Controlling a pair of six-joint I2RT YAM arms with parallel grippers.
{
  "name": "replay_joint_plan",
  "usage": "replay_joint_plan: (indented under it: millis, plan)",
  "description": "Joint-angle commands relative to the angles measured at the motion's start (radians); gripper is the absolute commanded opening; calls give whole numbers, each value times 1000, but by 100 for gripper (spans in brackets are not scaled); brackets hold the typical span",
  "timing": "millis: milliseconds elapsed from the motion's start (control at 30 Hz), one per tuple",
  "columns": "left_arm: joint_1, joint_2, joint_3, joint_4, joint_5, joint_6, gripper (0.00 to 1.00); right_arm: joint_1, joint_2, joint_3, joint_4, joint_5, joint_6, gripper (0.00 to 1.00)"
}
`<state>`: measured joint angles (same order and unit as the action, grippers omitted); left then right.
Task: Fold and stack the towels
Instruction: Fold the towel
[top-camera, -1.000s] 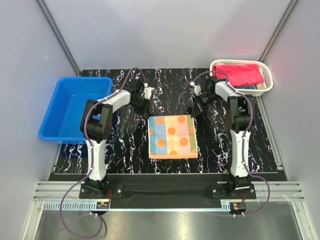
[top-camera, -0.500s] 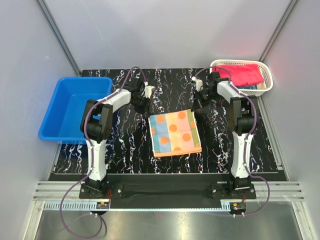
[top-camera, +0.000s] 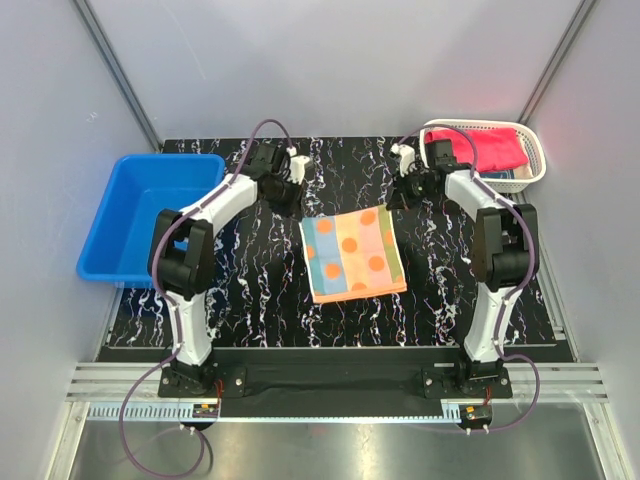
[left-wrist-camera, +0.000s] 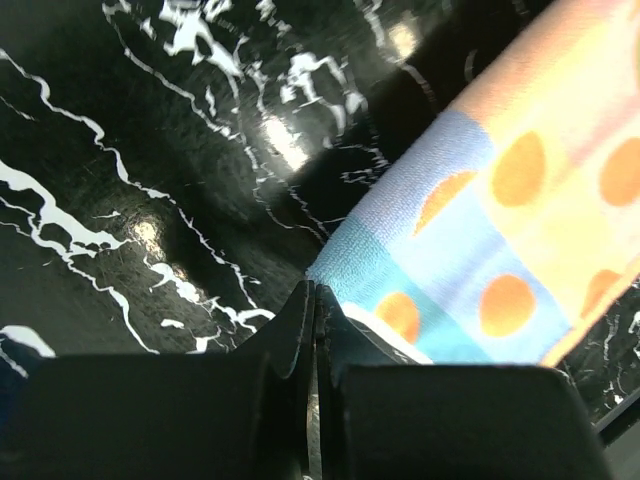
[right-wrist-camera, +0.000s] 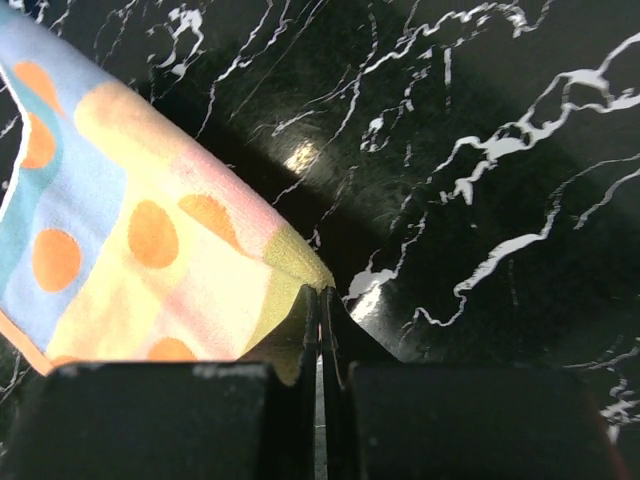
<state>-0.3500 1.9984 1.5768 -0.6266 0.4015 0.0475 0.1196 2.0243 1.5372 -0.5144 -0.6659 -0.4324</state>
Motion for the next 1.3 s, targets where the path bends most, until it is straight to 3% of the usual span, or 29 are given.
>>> replay_joint_plan:
  millis: [0,200,667,1033,1267]
  plan:
    - [-36,-84,-11,12,-35,6,0,-5,-78,-17,102,60,15,0]
    - [-87,-167,-86,21,-87,-4,0,-5,-159,-81,126,146,35,0]
    - [-190,-346,-270,44,-142,-43,0,-6,-479,-514,316,163,138,0]
    - [-265,-417,-357,24,-122,-104,0,-5,-599,-699,301,239,196,0]
    - [-305,-444,-411,18,-142,-144,0,-5,-674,-732,255,243,221,0]
